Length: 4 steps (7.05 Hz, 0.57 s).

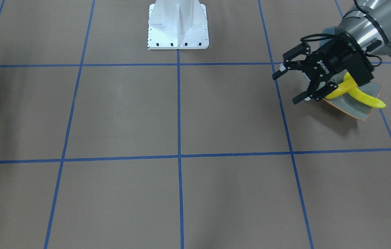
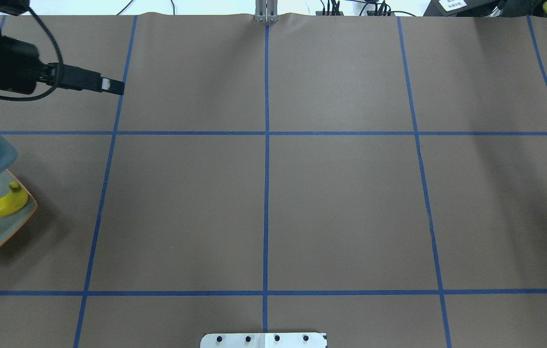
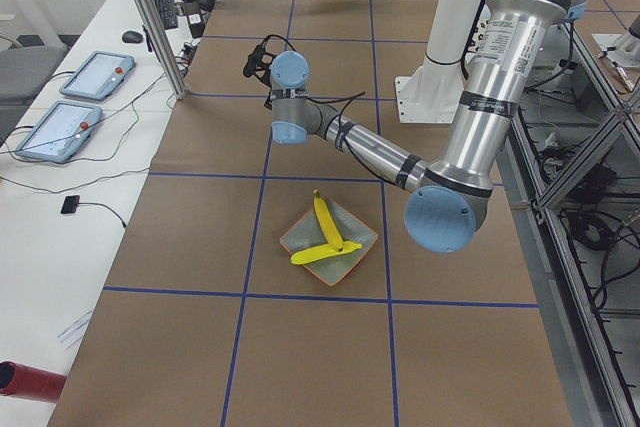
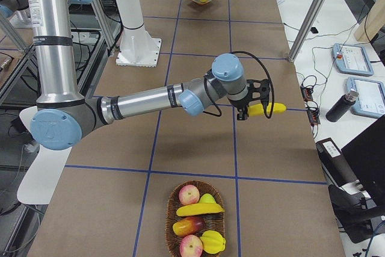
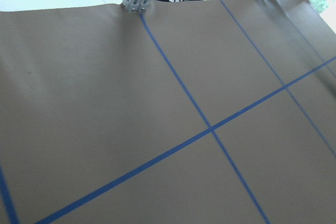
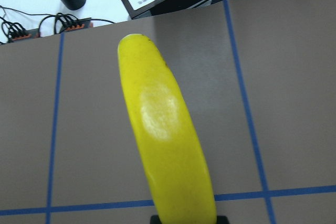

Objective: Transfer all bananas from basket to plate

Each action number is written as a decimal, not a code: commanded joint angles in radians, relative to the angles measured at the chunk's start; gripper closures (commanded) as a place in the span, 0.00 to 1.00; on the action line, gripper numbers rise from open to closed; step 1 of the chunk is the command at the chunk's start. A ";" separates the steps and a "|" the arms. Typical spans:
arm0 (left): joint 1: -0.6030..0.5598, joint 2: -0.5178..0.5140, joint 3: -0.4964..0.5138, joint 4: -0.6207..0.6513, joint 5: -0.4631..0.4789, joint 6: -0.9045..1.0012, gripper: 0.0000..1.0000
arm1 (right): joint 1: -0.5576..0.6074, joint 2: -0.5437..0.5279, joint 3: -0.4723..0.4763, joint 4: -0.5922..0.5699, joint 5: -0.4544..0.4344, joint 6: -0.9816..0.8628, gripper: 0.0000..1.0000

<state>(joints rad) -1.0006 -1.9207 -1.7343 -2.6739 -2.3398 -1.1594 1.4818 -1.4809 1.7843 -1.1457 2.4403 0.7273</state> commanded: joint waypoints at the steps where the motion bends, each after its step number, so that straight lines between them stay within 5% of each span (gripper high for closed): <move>1: 0.161 -0.125 -0.007 -0.009 0.176 -0.210 0.00 | -0.088 0.077 0.062 0.051 0.052 0.247 1.00; 4: 0.232 -0.254 -0.004 0.003 0.328 -0.417 0.00 | -0.252 0.175 0.099 0.234 -0.031 0.597 1.00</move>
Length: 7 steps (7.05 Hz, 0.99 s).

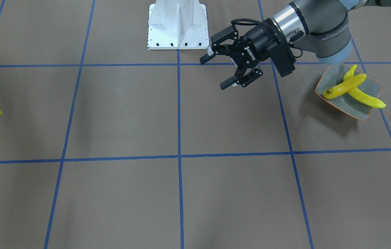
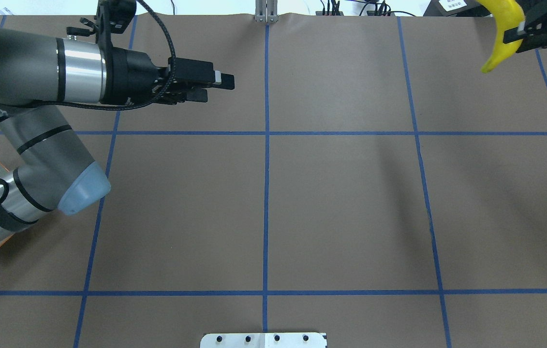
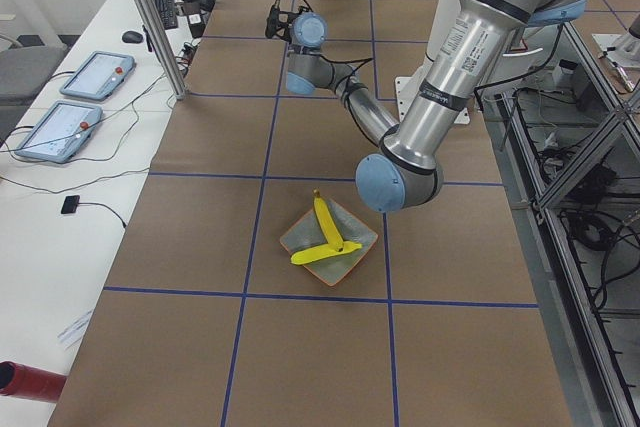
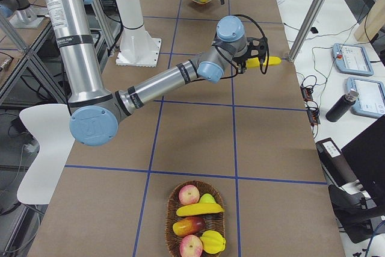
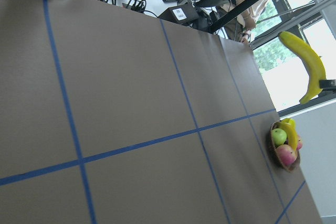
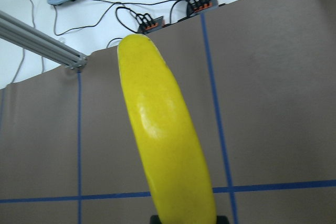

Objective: Transfer all bananas from basket to plate

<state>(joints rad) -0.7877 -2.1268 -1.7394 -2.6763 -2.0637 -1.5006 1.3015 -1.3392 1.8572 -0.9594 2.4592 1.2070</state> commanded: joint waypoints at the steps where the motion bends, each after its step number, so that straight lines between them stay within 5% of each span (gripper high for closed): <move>1: 0.030 -0.073 0.003 0.006 0.101 -0.143 0.00 | -0.150 0.057 0.069 0.048 -0.131 0.182 1.00; 7: 0.062 -0.101 0.011 0.007 0.200 -0.297 0.00 | -0.598 0.167 0.174 0.041 -0.664 0.286 1.00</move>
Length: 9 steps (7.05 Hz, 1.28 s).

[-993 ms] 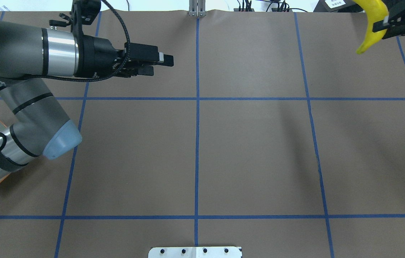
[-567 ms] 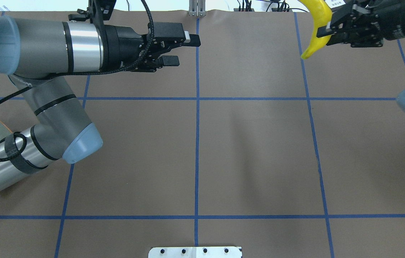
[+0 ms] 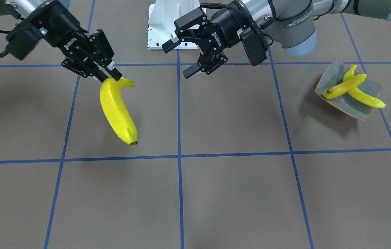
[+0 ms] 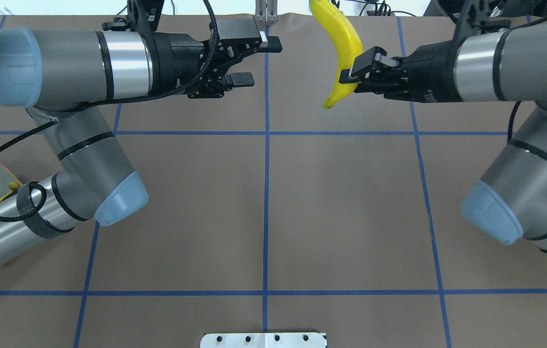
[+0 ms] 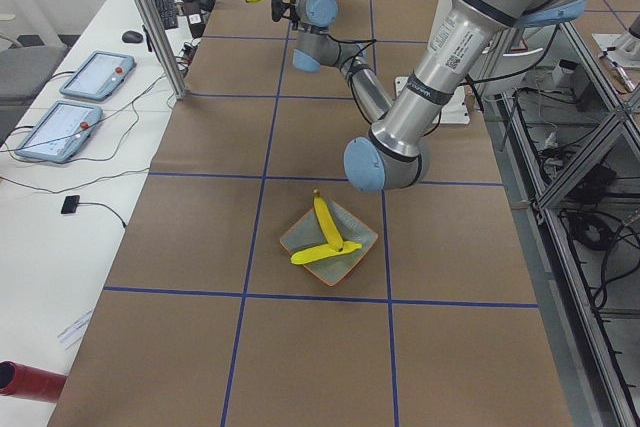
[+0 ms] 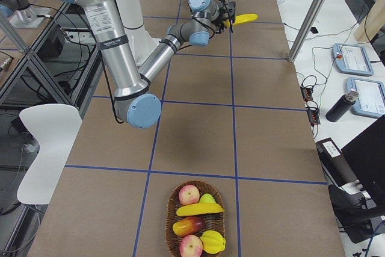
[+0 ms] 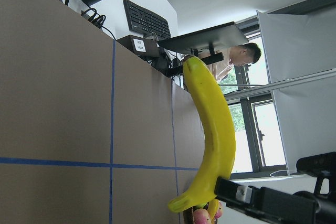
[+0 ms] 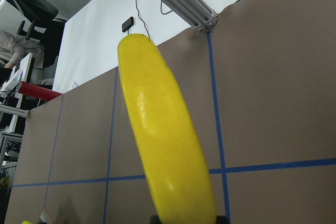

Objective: Transfer all bananas from basket to plate

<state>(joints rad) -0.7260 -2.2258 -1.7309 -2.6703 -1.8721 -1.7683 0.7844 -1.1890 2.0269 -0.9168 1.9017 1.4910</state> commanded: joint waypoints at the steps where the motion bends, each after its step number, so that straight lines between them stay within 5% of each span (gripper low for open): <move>1: 0.000 0.000 0.014 0.001 0.040 -0.040 0.00 | -0.126 0.034 0.004 -0.002 -0.165 0.002 1.00; 8: 0.023 0.000 0.039 0.000 0.042 -0.048 0.01 | -0.323 0.105 0.019 -0.005 -0.423 -0.002 1.00; 9: 0.023 0.001 0.039 0.001 0.042 -0.048 0.10 | -0.330 0.105 0.025 -0.005 -0.426 -0.002 1.00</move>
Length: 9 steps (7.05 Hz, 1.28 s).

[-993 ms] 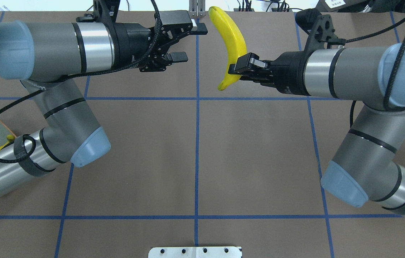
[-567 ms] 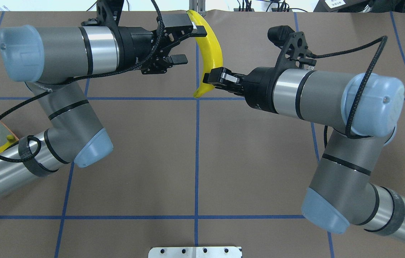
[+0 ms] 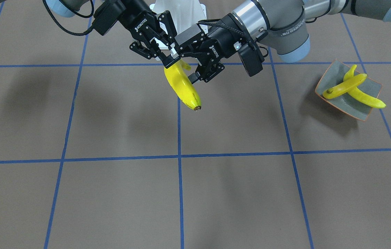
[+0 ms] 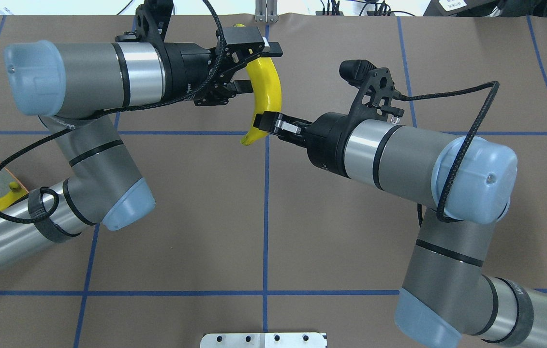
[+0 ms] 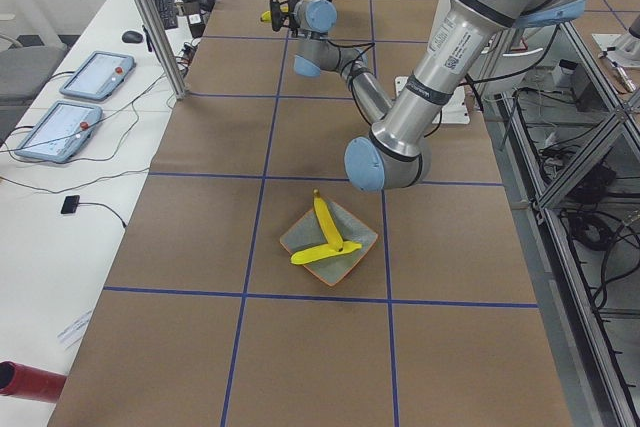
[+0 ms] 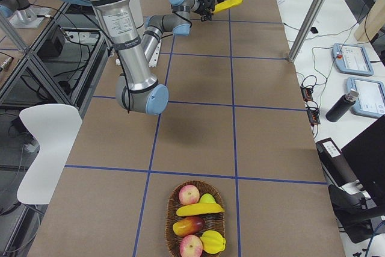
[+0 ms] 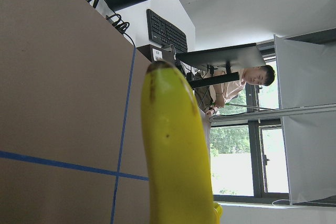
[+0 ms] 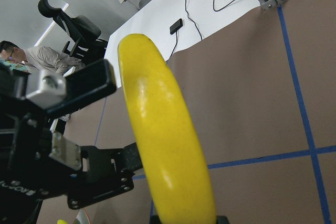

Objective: Transfer all bananas from basket to plate

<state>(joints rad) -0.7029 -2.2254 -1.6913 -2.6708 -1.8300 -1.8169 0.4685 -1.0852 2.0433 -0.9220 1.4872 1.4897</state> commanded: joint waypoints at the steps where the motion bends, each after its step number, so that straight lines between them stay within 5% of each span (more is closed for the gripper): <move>1: -0.001 0.003 -0.001 0.000 0.000 0.005 0.41 | -0.022 0.001 0.009 -0.001 -0.028 -0.011 1.00; 2: -0.001 0.004 -0.001 -0.004 0.000 0.010 0.96 | -0.024 -0.001 0.009 0.000 -0.031 -0.015 1.00; 3: -0.001 0.006 -0.004 -0.006 -0.002 0.010 1.00 | -0.024 -0.001 0.012 0.002 -0.030 -0.022 0.96; 4: -0.001 0.006 -0.007 -0.004 -0.002 0.011 1.00 | -0.022 -0.001 0.021 0.002 -0.033 -0.028 0.28; 5: -0.001 0.006 -0.008 -0.004 -0.002 0.010 1.00 | -0.021 -0.005 0.040 0.002 -0.033 -0.029 0.00; 9: -0.007 0.108 -0.075 -0.001 -0.046 0.025 1.00 | 0.172 -0.121 0.045 -0.006 0.174 -0.031 0.00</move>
<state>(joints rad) -0.7073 -2.1736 -1.7308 -2.6743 -1.8480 -1.8016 0.5629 -1.1476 2.1037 -0.9258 1.6013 1.4596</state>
